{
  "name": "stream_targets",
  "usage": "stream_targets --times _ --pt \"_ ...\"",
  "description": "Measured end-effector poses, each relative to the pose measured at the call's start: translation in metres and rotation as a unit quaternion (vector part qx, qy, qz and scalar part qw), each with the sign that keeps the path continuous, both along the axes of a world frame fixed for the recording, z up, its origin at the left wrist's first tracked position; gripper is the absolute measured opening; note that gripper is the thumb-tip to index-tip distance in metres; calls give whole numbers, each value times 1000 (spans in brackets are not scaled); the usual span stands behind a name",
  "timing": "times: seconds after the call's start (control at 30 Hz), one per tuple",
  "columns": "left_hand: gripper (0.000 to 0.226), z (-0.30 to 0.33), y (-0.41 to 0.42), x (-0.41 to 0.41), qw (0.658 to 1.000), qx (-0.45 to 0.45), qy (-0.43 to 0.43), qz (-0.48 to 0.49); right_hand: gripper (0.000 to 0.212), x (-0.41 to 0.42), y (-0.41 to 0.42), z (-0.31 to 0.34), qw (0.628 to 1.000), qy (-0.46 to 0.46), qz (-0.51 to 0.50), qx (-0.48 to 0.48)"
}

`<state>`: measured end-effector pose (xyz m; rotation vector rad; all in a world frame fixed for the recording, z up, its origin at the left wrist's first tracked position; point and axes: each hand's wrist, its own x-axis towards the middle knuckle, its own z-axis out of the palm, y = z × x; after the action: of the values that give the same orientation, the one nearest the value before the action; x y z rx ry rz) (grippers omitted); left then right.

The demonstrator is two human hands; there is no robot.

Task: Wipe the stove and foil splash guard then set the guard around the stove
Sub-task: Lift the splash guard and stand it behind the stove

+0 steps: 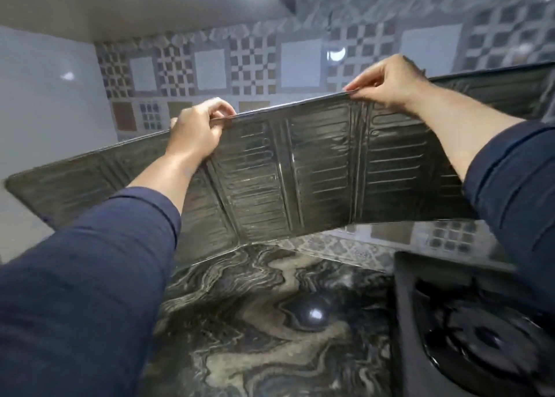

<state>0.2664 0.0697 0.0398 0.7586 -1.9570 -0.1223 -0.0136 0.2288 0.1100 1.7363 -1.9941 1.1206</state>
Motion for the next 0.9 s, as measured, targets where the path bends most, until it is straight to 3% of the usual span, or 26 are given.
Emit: stream_targets --times 0.43,0.9 --pt "19 -31 87 -237 993 -20 26 -112 16 -179 143 -34 980 27 -198 -20" --pt "16 -76 94 -385 985 -14 -73 -156 22 -315 172 -98 974 -23 -223 5"
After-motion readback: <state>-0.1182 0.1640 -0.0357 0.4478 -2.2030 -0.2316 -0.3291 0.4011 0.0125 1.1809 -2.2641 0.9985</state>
